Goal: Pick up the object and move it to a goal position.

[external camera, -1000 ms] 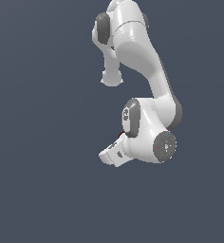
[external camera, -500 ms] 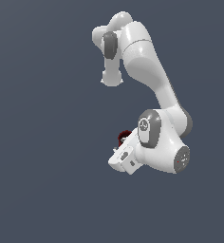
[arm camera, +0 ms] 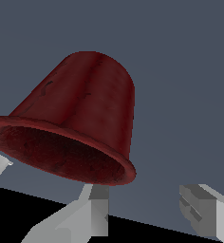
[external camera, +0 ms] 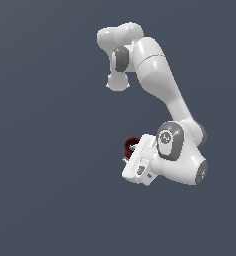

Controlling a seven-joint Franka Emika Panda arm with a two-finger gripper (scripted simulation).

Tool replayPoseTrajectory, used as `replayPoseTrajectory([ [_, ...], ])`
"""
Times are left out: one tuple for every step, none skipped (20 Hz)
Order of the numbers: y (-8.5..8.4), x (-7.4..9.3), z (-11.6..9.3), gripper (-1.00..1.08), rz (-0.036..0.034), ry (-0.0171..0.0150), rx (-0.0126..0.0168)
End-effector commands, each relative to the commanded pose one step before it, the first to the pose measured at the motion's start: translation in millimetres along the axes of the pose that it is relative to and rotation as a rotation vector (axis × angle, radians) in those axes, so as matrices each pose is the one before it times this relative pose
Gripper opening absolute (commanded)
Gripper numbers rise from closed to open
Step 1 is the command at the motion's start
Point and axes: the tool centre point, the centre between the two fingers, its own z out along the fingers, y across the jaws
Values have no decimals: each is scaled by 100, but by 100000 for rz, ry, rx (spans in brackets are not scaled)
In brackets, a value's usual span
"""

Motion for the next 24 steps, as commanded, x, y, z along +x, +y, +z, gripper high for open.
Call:
replayPoseTrajectory([
  [-136,285,47,28,-3466,-2778,-1071],
  [-49,114,20,28,-1231,-973,-388],
  [-46,108,19,28,-1175,-928,-371],
  [-43,104,19,28,-1127,-889,-356],
  [-41,100,18,28,-1084,-854,-344],
  [-39,96,18,28,-1043,-819,-332],
  [-37,91,18,28,-1010,-791,-323],
  [-37,94,19,28,-1019,-796,-328],
  [-37,93,20,28,-1028,-800,-333],
  [-37,94,21,28,-1037,-804,-338],
  [-37,94,23,28,-1043,-806,-343],
  [-37,95,24,28,-1048,-807,-347],
  [-38,94,25,28,-1050,-806,-351],
  [-39,95,27,28,-1050,-803,-355],
  [-39,93,28,28,-1030,-783,-352],
  [-37,84,27,28,-927,-702,-321],
  [-33,72,24,28,-791,-597,-277],
  [-29,58,21,28,-646,-485,-229],
  [-24,48,17,28,-518,-388,-186],
  [-20,39,13,28,-408,-305,-148],
  [-16,28,11,28,-305,-227,-112],
  [-11,18,9,28,-213,-158,-78],
  [-7,13,4,28,-130,-97,-48],
  [0,-30,13,28,0,0,0],
])
